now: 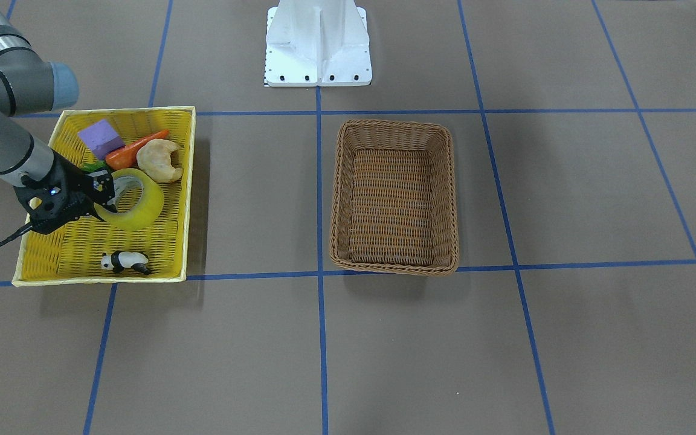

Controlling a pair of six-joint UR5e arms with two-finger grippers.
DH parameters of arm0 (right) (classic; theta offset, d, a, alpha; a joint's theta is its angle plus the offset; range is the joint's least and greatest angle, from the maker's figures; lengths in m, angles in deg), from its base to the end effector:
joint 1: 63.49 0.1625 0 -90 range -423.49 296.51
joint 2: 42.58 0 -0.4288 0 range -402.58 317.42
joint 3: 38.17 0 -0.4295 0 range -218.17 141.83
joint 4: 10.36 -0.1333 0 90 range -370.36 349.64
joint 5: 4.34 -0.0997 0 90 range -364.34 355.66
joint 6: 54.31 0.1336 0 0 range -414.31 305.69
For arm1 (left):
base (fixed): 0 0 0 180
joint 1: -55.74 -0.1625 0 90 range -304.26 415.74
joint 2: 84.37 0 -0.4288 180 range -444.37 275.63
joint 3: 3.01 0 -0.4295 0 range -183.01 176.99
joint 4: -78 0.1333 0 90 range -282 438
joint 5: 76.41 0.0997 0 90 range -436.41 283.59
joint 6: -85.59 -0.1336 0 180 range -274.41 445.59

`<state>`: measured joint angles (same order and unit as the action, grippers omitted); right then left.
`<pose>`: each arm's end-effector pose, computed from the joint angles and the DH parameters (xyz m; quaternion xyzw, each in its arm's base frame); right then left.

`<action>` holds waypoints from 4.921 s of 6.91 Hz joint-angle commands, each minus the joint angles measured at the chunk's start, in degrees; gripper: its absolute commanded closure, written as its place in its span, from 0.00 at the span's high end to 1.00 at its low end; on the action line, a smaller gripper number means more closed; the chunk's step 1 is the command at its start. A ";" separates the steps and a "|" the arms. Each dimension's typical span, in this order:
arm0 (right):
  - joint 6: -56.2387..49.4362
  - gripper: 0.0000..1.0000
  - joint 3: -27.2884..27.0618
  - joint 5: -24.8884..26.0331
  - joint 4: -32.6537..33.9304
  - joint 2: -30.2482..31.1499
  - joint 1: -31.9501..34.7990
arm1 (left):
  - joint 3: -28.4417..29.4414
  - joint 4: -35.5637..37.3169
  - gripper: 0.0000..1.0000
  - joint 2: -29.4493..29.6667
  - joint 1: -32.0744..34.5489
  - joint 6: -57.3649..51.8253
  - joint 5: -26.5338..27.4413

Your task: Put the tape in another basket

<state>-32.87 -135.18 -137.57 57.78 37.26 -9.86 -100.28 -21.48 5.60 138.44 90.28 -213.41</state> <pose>-0.3368 -0.5278 0.4706 0.1040 -0.4541 -0.2359 0.8529 0.0343 -0.5476 0.5958 0.0914 0.4063 0.0786 0.9058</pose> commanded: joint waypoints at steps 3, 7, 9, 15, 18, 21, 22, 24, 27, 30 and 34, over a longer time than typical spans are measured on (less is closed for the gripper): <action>21.29 0.00 -4.66 -8.96 -0.63 -4.33 2.97 | -1.00 -5.94 0.98 1.88 -0.09 11.68 -12.99; 40.47 0.00 -6.78 -11.18 -0.72 -13.20 0.25 | -0.65 -30.10 0.98 4.24 -4.99 43.75 -15.49; 45.60 0.00 -6.52 -10.22 -1.16 -16.81 -1.42 | -0.38 -33.75 0.98 7.23 -7.29 52.06 -14.96; 73.28 0.00 -5.64 0.60 -28.12 -16.56 -12.14 | -0.03 -53.73 0.98 12.06 -15.10 80.72 -9.51; 84.60 0.00 -4.94 0.86 -39.71 -16.74 -14.61 | 0.05 -70.86 0.98 17.07 -27.79 108.07 3.77; 96.04 0.00 -1.27 13.11 -58.05 -16.74 -18.90 | -0.47 -80.93 0.98 20.58 -32.87 122.98 10.26; 98.07 0.00 2.58 13.60 -64.03 -17.00 -19.18 | 0.14 -85.74 0.98 22.86 -33.74 129.37 10.52; 107.27 0.00 7.96 15.80 -73.98 -19.27 -19.45 | -0.12 -92.52 0.98 24.37 -39.86 133.38 18.66; 114.34 0.00 9.30 20.18 -79.71 -20.96 -23.04 | 0.05 -94.66 0.97 25.43 -42.01 133.12 21.42; 116.19 0.00 9.57 22.13 -81.93 -21.13 -24.63 | 0.14 -94.66 0.97 25.87 -42.01 133.03 21.42; 116.19 0.00 9.39 24.67 -82.37 -22.36 -27.36 | -0.65 -94.75 0.95 25.79 -42.19 133.47 21.42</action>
<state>83.33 -125.71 -113.46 -24.49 15.32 -36.83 -100.80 -116.21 31.45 96.29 223.74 -191.99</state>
